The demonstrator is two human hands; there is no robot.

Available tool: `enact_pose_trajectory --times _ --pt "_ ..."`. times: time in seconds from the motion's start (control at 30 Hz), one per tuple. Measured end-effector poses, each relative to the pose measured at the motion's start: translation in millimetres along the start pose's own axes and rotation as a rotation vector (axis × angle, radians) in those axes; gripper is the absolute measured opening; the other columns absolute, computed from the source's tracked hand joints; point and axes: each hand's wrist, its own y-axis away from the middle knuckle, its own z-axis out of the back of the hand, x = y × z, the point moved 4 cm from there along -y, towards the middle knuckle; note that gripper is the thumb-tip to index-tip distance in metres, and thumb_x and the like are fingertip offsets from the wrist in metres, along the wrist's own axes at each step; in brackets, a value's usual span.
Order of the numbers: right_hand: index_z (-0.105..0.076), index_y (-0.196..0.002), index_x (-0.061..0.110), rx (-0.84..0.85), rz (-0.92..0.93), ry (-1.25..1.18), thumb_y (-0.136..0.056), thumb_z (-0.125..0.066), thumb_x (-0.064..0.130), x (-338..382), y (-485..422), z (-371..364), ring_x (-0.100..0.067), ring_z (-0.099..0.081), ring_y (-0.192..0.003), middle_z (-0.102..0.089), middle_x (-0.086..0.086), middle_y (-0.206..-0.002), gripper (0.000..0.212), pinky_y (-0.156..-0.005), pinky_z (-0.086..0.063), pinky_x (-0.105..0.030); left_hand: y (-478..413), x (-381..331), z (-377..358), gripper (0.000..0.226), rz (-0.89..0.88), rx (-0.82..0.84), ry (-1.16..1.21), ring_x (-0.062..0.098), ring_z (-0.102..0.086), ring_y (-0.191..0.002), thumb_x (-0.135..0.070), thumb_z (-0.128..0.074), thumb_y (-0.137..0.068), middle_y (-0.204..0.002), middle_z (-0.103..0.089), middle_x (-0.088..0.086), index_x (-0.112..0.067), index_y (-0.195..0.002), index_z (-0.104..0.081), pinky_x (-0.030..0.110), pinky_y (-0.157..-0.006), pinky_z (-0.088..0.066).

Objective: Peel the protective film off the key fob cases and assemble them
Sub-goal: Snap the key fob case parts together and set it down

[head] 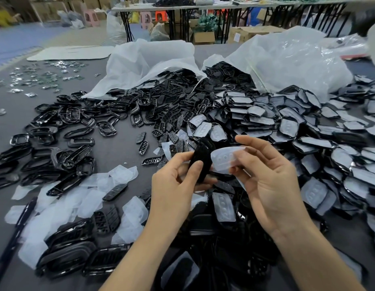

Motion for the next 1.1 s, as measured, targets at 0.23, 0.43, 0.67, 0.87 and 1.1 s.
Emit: enact_pose_trajectory --times 0.23,0.43,0.67,0.87,1.1 --pt "-0.069 -0.093 0.008 -0.233 -0.120 -0.173 -0.083 -0.059 -0.007 -4.2 -5.1 13.4 -0.009 -0.063 -0.059 -0.063 0.000 -0.065 0.021 -0.065 -0.056 -0.019 -1.5 -3.0 1.8 0.022 0.018 -0.006 0.029 0.023 -0.073 -0.069 0.003 -0.048 -0.096 -0.088 -0.076 0.002 -0.019 -0.096 -0.050 0.021 -0.059 -0.055" --pt "-0.069 -0.079 0.007 -0.223 -0.171 -0.230 -0.069 -0.064 -0.002 -7.4 -5.1 11.5 -0.009 -0.065 -0.060 -0.070 -0.002 -0.067 0.014 -0.061 -0.056 -0.018 -3.3 -2.1 5.5 0.033 0.090 -0.027 0.166 0.030 -0.073 -0.076 0.012 -0.041 -0.094 -0.090 -0.075 0.009 -0.020 -0.103 -0.046 0.028 -0.063 -0.058" --pt "-0.066 -0.082 0.007 -0.245 -0.224 -0.255 -0.083 -0.058 -0.005 -11.2 -7.1 13.2 -0.009 -0.062 -0.059 -0.068 -0.001 -0.065 0.015 -0.058 -0.054 -0.018 -6.3 -0.8 9.8 0.033 0.116 -0.101 0.222 0.035 -0.073 -0.075 0.015 -0.037 -0.093 -0.092 -0.073 0.010 -0.017 -0.102 -0.039 0.029 -0.059 -0.059" --pt "-0.066 -0.094 0.004 -0.132 -0.285 -0.199 -0.068 -0.064 0.001 -16.0 -4.0 6.1 -0.009 -0.063 -0.058 -0.070 -0.008 -0.073 0.026 -0.056 -0.054 -0.018 -5.6 -0.1 8.2 0.030 0.140 -0.076 0.291 0.039 -0.072 -0.075 0.015 -0.040 -0.091 -0.083 -0.065 0.012 -0.014 -0.098 -0.041 0.030 -0.059 -0.058" --pt "-0.066 -0.077 0.008 -0.121 -0.293 -0.199 -0.063 -0.065 0.004 -18.3 -4.8 5.7 -0.008 -0.059 -0.055 -0.065 -0.003 -0.065 0.015 -0.055 -0.054 -0.018 -7.1 -2.6 9.4 0.025 0.078 -0.069 0.197 0.025 -0.073 -0.081 0.014 -0.051 -0.089 -0.084 -0.074 0.011 -0.009 -0.095 -0.045 0.025 -0.065 -0.057"
